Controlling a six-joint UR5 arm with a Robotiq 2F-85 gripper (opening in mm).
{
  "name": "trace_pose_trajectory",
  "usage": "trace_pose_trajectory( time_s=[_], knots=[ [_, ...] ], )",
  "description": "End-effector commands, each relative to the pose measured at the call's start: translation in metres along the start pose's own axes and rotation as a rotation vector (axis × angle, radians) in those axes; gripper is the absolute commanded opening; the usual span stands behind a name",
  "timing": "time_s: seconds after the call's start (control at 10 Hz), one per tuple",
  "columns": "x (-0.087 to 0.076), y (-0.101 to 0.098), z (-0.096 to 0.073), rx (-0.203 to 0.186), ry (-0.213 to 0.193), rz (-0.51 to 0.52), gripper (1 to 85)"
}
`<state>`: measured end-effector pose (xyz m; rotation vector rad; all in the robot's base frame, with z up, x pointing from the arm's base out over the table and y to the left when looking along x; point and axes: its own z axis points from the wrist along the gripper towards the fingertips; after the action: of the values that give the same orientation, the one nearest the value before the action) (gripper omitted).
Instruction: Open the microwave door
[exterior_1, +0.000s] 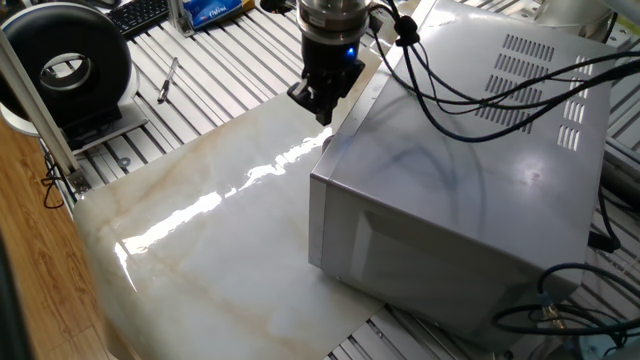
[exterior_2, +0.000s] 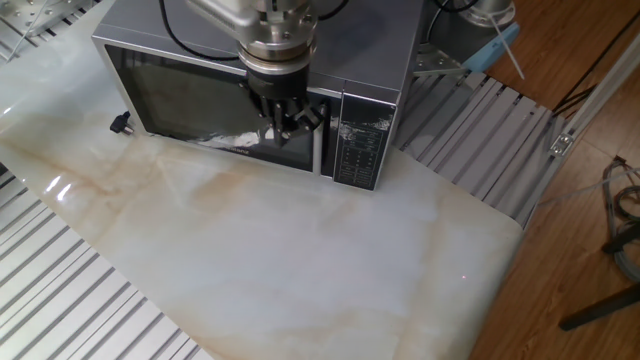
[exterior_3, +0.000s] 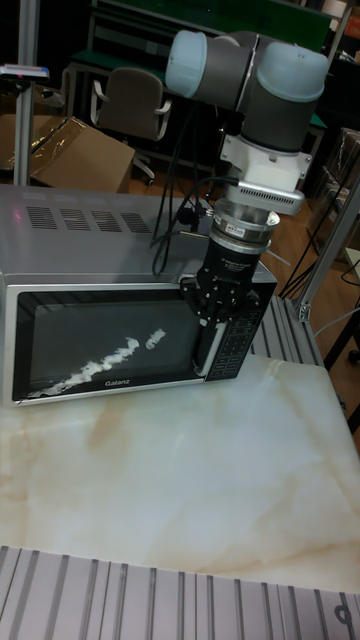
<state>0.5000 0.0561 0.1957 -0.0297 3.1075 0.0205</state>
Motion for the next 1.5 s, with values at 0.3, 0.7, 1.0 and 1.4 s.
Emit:
trace_pose_trajectory(
  time_s=[0.3, 0.7, 1.0, 1.4],
  knots=[
    [-0.003, -0.002, -0.001, 0.006, -0.012, -0.128, 1.0],
    [-0.006, -0.012, -0.001, 0.046, -0.020, -0.116, 1.0],
    [-0.003, 0.006, -0.001, -0.024, -0.016, -0.192, 1.0],
    [-0.005, 0.011, -0.001, -0.040, -0.024, -0.184, 1.0]
  ],
)
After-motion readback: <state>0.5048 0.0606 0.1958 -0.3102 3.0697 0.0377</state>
